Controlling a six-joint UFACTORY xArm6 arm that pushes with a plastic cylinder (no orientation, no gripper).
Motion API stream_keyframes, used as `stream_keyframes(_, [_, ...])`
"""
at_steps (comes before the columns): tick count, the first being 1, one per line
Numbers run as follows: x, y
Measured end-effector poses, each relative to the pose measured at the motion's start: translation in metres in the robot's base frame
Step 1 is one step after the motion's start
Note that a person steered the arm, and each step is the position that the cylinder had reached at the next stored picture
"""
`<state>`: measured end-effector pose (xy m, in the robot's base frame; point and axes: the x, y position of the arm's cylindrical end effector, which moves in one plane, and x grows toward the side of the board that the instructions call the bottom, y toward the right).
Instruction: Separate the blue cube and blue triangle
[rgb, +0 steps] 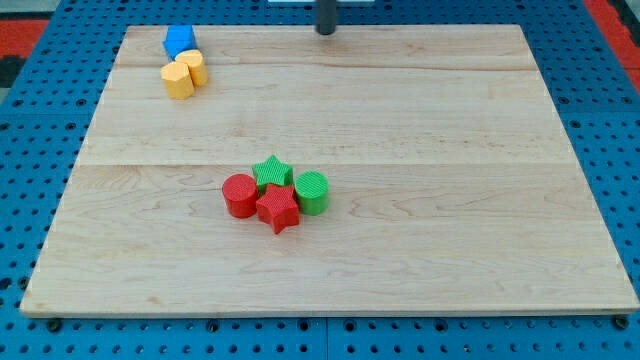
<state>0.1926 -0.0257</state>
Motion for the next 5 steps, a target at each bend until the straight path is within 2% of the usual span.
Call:
stream_keyframes(4, [-0.001, -0.163])
stream_keyframes(5, [0.023, -0.183])
